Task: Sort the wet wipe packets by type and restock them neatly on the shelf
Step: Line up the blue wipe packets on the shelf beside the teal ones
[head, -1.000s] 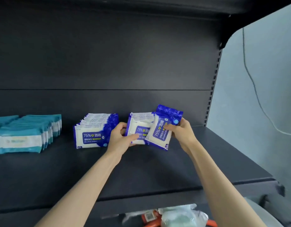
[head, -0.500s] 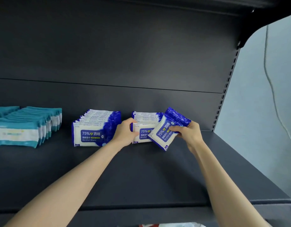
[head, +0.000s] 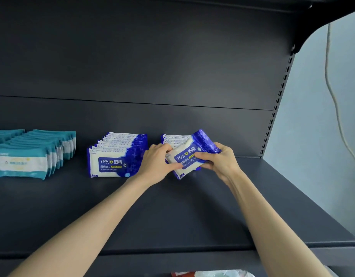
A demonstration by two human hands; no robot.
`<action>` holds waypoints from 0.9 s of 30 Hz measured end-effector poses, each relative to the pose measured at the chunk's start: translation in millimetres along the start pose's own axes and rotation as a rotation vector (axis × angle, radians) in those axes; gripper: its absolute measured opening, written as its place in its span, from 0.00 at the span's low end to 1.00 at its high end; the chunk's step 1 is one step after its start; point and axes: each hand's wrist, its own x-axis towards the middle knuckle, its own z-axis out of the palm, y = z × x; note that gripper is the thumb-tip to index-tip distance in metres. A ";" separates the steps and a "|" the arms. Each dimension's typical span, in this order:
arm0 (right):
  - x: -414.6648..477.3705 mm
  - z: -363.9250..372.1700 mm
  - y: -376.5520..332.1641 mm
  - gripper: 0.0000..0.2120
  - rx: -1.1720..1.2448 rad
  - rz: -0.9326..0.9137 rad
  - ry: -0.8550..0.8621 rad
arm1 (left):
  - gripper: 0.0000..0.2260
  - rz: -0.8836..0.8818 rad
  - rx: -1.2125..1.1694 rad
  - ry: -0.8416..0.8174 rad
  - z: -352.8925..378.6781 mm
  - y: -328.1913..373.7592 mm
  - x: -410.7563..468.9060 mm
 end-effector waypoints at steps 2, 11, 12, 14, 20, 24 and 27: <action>4.2 -1.6 4.1 0.11 -0.221 -0.008 0.027 | 0.15 -0.017 -0.095 -0.014 -3.9 -0.6 3.0; 14.8 3.7 20.0 0.35 -1.033 -0.241 0.130 | 0.22 0.215 0.471 0.058 4.4 -12.3 9.1; 14.6 3.6 19.2 0.41 -1.078 -0.274 0.085 | 0.25 0.236 0.504 0.043 5.6 -14.6 8.9; 16.2 3.7 19.8 0.47 -1.184 -0.293 -0.024 | 0.30 0.249 0.528 -0.023 7.5 -17.6 9.8; 24.1 8.2 23.0 0.42 -1.403 -0.323 -0.139 | 0.33 0.283 0.629 -0.093 8.2 -22.1 17.4; 24.2 12.2 21.1 0.39 -1.481 -0.381 -0.092 | 0.30 0.306 0.637 -0.043 11.6 -22.4 18.7; 23.9 13.7 21.6 0.38 -1.519 -0.380 -0.087 | 0.30 0.314 0.642 -0.036 13.0 -22.1 18.5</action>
